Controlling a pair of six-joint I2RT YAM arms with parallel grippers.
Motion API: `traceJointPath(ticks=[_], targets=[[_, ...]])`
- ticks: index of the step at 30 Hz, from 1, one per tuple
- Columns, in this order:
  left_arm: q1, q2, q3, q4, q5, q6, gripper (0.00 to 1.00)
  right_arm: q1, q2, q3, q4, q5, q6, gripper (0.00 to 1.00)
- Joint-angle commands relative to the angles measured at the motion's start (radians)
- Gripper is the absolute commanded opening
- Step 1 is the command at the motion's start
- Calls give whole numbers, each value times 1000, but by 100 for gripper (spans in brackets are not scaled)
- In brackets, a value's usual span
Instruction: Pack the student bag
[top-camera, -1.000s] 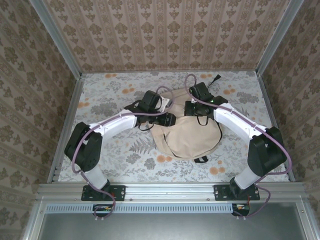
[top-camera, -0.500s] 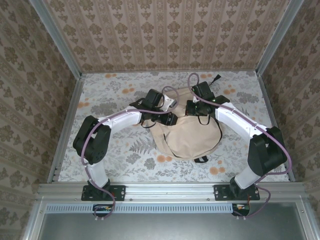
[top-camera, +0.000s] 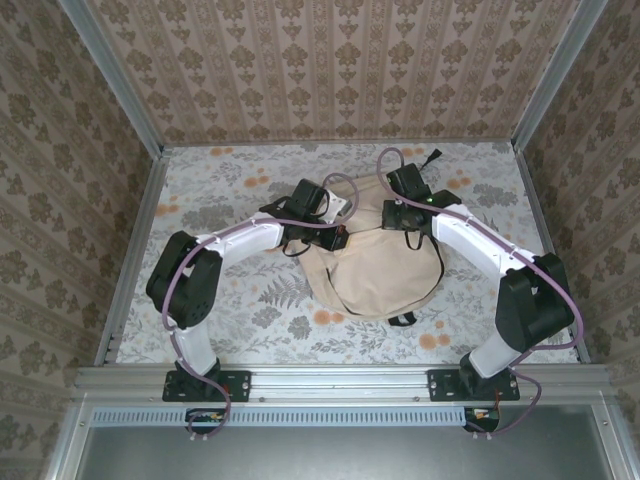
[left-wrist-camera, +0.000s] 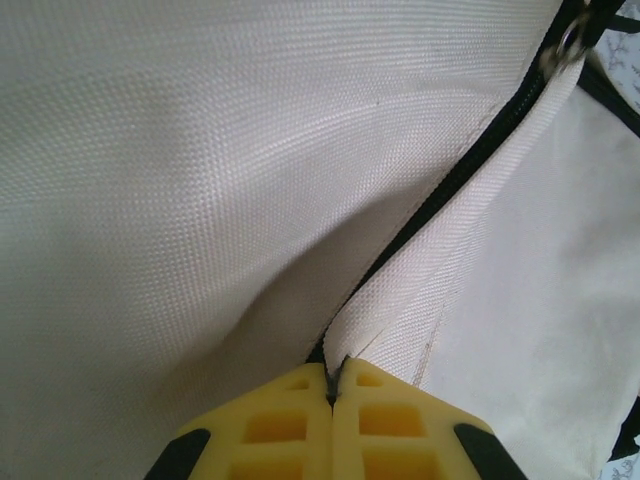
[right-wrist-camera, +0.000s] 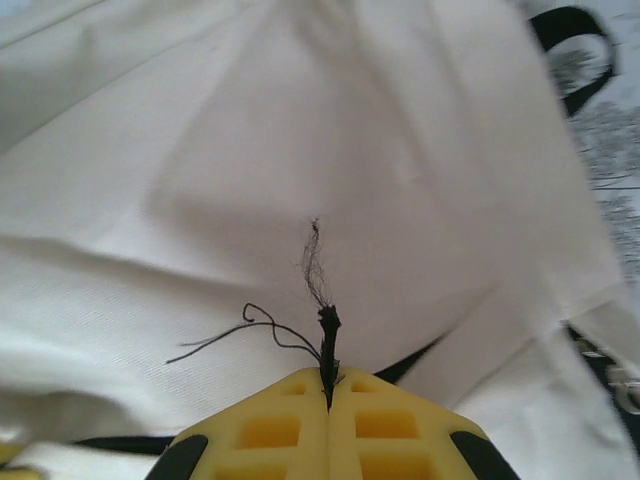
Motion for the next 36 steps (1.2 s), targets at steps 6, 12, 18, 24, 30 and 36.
traceJointPath(ticks=[6, 12, 18, 24, 30, 36], targets=[[32, -69, -39, -107, -99, 27, 0, -95, 56, 62, -46, 201, -10, 0], [38, -79, -48, -108, -109, 29, 0, -135, 116, 63, -59, 172, 25, 0], [45, -87, -49, -129, -135, 36, 0, -162, 114, 82, -70, 151, 36, 0], [59, -98, -37, -122, -189, 14, 0, -161, 111, 58, -29, 31, 39, 0], [126, -80, 25, -105, -318, -62, 0, -157, 159, 68, 50, -189, 39, 0], [166, -114, 23, -73, -251, -81, 26, -156, 155, 87, 45, -254, 35, 19]])
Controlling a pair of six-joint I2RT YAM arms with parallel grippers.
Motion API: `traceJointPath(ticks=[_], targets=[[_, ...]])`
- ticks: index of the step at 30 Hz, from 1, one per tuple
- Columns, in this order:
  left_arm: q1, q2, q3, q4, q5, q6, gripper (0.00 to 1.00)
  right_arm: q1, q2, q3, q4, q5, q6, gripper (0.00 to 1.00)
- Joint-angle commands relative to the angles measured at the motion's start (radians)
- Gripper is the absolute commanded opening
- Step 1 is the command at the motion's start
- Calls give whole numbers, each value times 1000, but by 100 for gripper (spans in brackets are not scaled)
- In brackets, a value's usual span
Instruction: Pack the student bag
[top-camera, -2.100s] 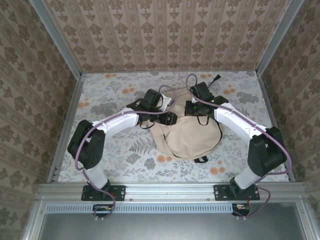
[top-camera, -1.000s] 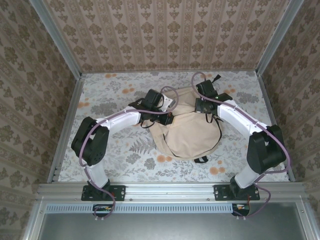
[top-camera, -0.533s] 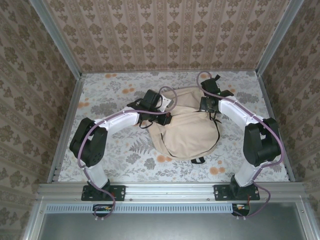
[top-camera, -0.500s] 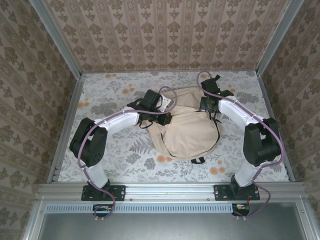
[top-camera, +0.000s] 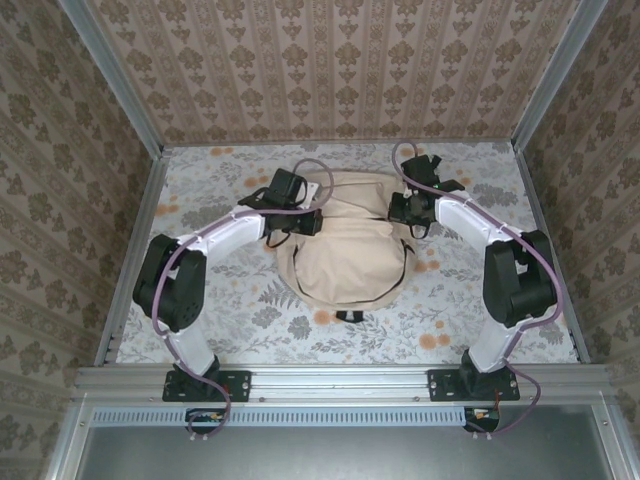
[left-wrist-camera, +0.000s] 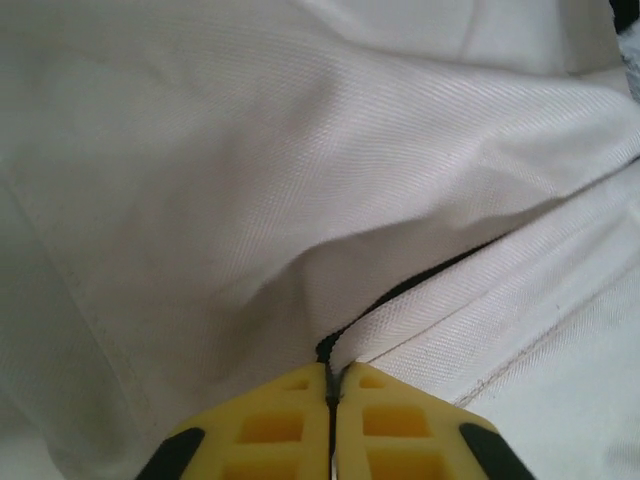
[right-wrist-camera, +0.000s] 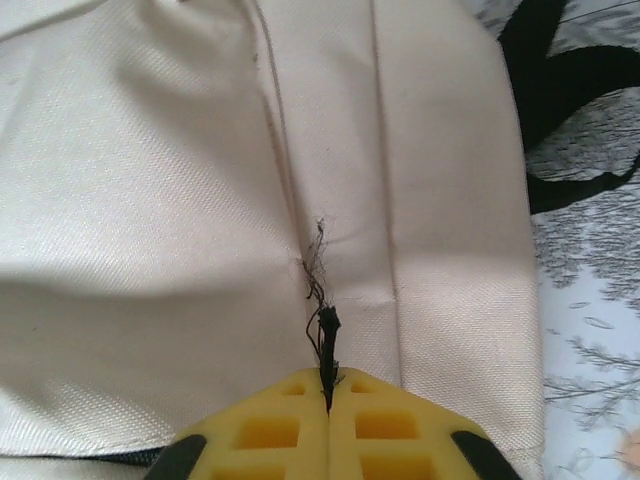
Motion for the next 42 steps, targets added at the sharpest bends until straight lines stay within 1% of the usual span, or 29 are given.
traceJointPath(ticks=[1, 2, 3, 5, 7, 9, 11, 12, 14, 18, 20, 24, 26, 28, 29, 32, 33, 35, 39, 42], targets=[[38, -68, 20, -23, -46, -33, 36, -21, -19, 22, 4, -22, -10, 26], [37, -84, 15, -23, -38, -40, 46, -21, -43, 17, 8, -33, -15, 35], [38, -100, 15, -32, -41, -41, 53, -21, -74, 11, 9, -37, -18, 45], [39, -132, 19, -61, -79, -52, 65, -21, -138, -5, 18, -29, -26, 63], [43, -178, 16, -94, -143, -69, 72, -23, -218, -28, 28, 13, -34, 78], [61, -223, -1, -106, -196, -92, 77, -25, -292, -55, 41, 68, -57, 88], [85, -283, -25, -116, -250, -115, 82, -31, -349, -82, 53, 133, -78, 95], [96, -316, -46, -122, -286, -129, 85, -37, -403, -100, 61, 175, -92, 99], [143, -379, -91, -122, -372, -148, 90, -45, -472, -154, 97, 266, -107, 100], [223, -515, -229, -78, -492, -158, 99, -72, -602, -298, 216, 415, -120, 99], [269, -573, -293, -55, -534, -159, 100, -88, -637, -357, 266, 486, -119, 100], [364, -664, -420, -26, -659, -192, 100, -118, -646, -457, 339, 600, -124, 100], [419, -696, -482, -3, -697, -204, 100, -132, -638, -505, 375, 629, -117, 99], [468, -722, -552, 65, -698, -184, 100, -147, -623, -557, 423, 641, -117, 100], [484, -733, -590, 110, -706, -159, 100, -152, -610, -595, 481, 647, -134, 99], [496, -748, -690, 261, -741, -68, 100, -158, -566, -694, 656, 627, -212, 100], [503, -745, -714, 302, -736, -39, 100, -158, -549, -713, 690, 621, -228, 100], [520, -729, -752, 376, -679, 20, 100, -159, -519, -761, 790, 607, -257, 100], [538, -694, -828, 537, -622, 86, 100, -158, -490, -863, 1032, 536, -339, 100], [556, -671, -886, 689, -561, 154, 100, -158, -454, -893, 1132, 482, -380, 100]])
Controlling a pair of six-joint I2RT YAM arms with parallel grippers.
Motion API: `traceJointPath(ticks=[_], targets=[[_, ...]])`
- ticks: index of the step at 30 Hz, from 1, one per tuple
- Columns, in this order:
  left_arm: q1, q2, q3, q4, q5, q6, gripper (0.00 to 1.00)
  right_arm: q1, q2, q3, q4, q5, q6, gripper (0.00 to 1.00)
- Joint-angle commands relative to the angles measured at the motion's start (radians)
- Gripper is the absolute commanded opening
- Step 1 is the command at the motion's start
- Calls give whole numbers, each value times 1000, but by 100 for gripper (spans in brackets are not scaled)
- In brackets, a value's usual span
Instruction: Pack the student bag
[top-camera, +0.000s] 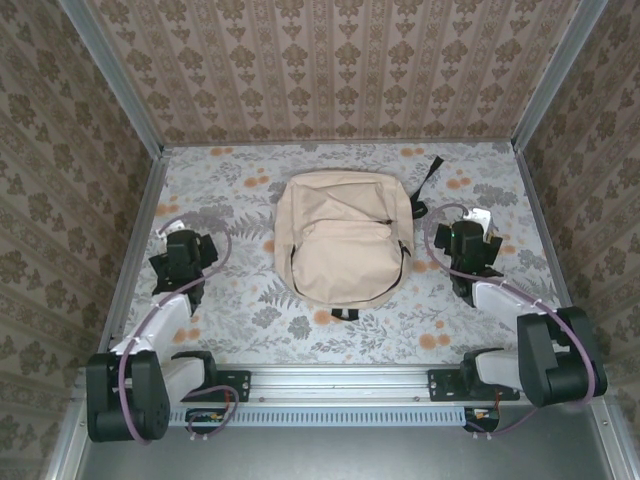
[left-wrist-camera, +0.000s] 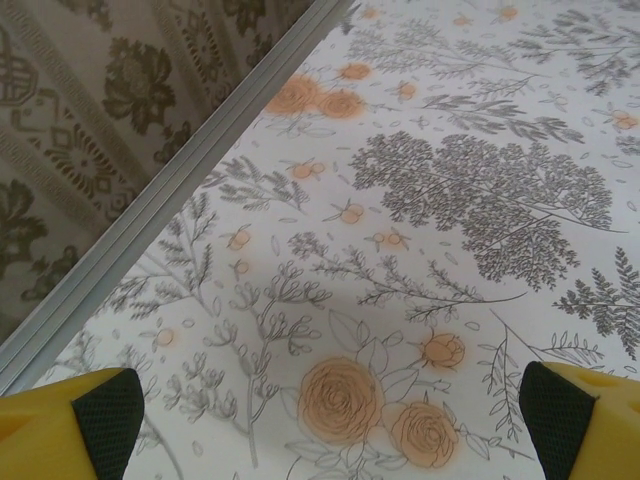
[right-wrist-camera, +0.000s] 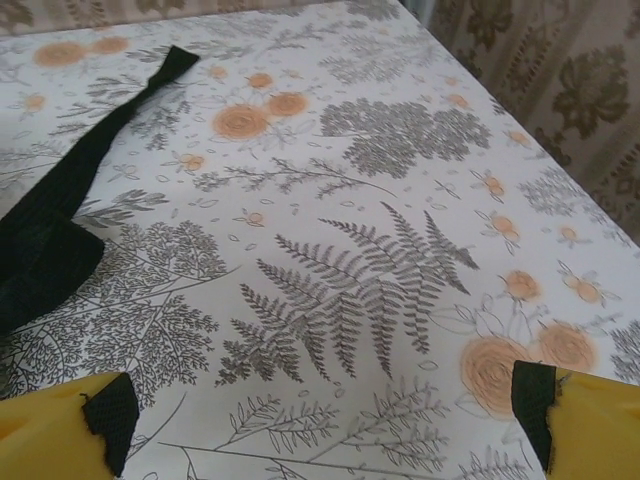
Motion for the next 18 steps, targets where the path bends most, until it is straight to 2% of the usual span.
traceJointPath(ticks=[1, 7, 18], targets=[[22, 25, -56, 246, 84, 121, 100, -3, 38, -31, 251, -77, -82, 100], [35, 91, -157, 548, 210, 202, 100, -4, 88, -79, 433, -154, -136, 100], [35, 305, -148, 796, 299, 214, 100, -4, 267, -110, 636, -188, -153, 100]])
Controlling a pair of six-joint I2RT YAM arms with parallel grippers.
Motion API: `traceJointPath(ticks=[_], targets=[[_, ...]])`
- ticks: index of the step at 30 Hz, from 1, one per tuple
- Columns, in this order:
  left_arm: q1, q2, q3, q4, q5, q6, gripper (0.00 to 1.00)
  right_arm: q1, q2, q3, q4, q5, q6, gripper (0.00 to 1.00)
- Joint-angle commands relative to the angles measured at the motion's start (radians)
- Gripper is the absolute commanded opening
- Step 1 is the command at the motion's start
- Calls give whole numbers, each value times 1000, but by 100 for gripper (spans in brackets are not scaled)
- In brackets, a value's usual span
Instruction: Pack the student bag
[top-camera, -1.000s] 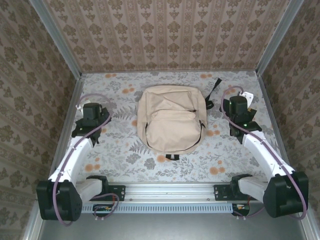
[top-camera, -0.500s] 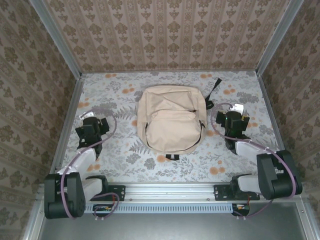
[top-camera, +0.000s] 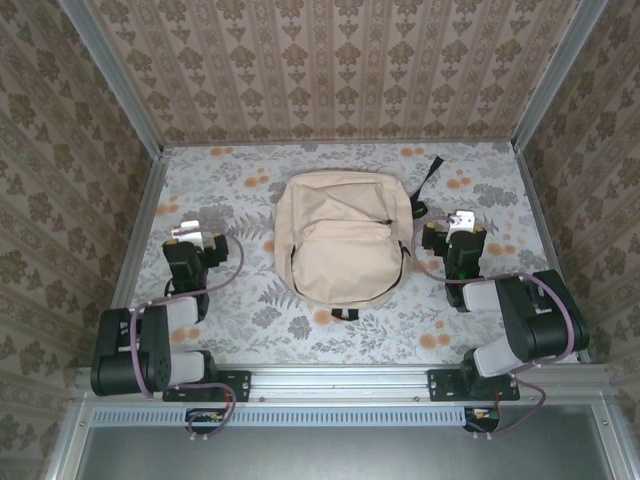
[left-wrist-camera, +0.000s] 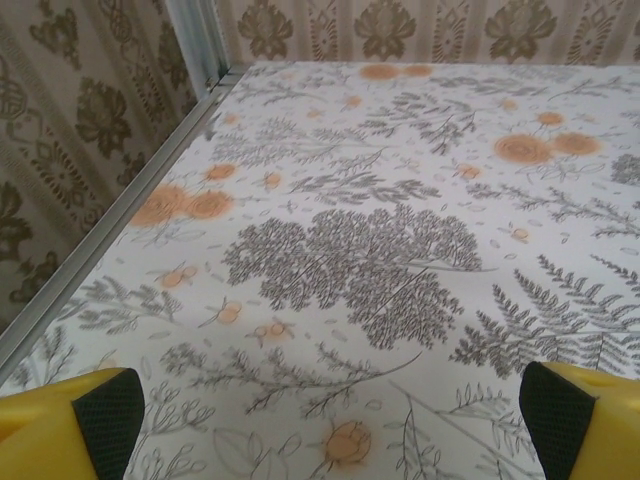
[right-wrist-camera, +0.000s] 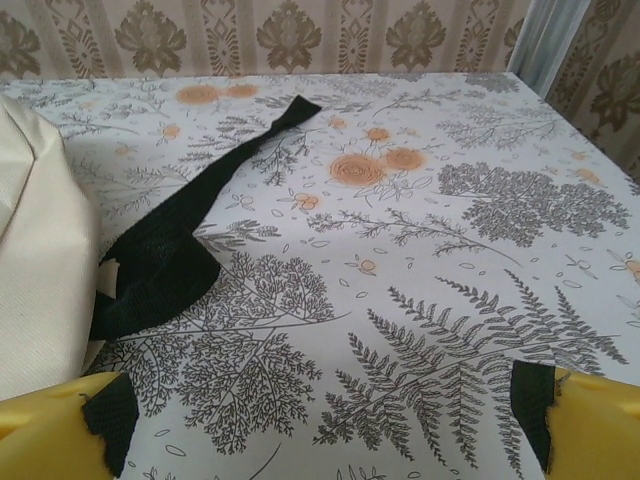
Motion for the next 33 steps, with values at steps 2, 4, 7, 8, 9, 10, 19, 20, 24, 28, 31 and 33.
traceJointPath(ticks=[2, 4, 7, 8, 9, 10, 19, 20, 24, 28, 31, 33], targets=[[7, 101, 18, 164, 51, 21, 100, -4, 20, 5, 81, -18, -12, 100], [3, 146, 36, 172, 38, 16, 100, -4, 21, 13, 62, -8, -6, 100], [-6, 217, 57, 217, 21, 30, 100, -4, 23, 43, 8, 11, 3, 100], [-11, 209, 68, 179, 17, 33, 100, -5, 27, 52, -3, 13, 5, 100], [-19, 195, 78, 137, 4, 33, 100, -9, 26, 52, -6, 7, 10, 100], [-28, 206, 82, 148, -9, 42, 100, -11, 25, 54, -12, 7, 11, 100], [-62, 213, 136, 57, -90, 55, 100, -30, 24, 62, -31, -16, 26, 100], [-63, 213, 136, 55, -90, 55, 100, -30, 24, 62, -31, -17, 27, 100], [-72, 215, 135, 64, -101, 63, 100, -30, 24, 62, -30, -18, 26, 100], [-62, 213, 140, 50, -85, 58, 100, -30, 24, 62, -31, -18, 26, 100], [-62, 215, 142, 46, -87, 56, 100, -30, 23, 61, -32, -18, 26, 100], [-62, 214, 141, 47, -85, 57, 100, -30, 23, 62, -31, -18, 26, 100]])
